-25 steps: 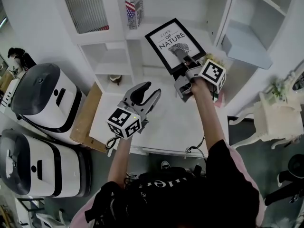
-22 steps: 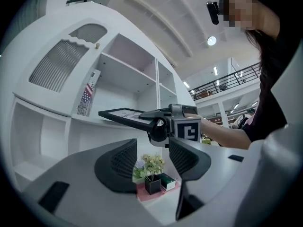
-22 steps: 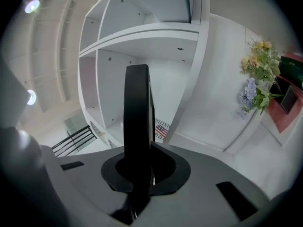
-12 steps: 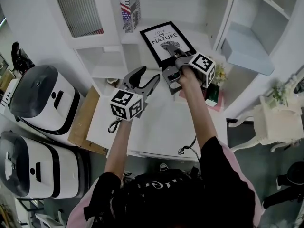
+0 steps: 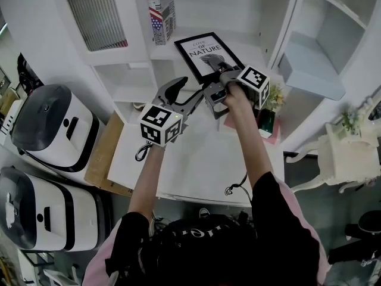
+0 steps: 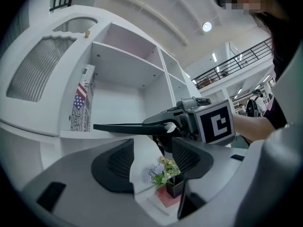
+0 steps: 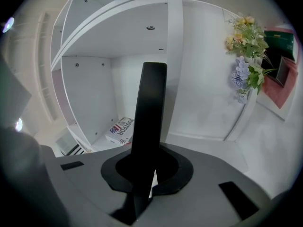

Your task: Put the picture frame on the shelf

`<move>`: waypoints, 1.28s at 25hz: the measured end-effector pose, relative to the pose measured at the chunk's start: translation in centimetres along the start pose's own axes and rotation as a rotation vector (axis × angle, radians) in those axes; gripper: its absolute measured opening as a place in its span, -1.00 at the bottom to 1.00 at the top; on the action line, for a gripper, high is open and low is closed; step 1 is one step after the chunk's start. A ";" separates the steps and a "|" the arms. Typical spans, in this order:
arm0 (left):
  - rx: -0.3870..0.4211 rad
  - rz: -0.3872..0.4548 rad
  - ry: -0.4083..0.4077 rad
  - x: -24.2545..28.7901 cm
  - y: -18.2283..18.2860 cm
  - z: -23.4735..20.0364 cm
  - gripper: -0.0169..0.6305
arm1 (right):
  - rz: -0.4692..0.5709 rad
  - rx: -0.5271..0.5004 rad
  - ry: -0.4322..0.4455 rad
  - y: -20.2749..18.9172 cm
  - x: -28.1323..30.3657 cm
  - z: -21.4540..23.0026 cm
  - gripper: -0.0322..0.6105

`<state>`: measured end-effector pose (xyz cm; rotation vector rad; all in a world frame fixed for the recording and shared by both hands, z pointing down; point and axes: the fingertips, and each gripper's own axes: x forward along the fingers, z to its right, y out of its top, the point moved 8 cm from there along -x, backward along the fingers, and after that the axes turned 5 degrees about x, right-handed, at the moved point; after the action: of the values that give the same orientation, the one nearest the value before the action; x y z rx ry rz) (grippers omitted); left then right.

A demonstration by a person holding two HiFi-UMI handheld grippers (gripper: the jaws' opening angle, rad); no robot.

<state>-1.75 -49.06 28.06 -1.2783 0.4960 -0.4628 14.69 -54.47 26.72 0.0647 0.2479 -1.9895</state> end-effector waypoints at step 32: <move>-0.146 0.006 0.079 5.8 0.3 -4.4 -0.18 | -0.213 -0.160 0.041 1.1 -1.7 0.1 -0.53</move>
<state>0.39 -55.78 26.28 -1.4025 0.6086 -0.4799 16.43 -53.42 26.89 -0.0253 0.4558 -2.1734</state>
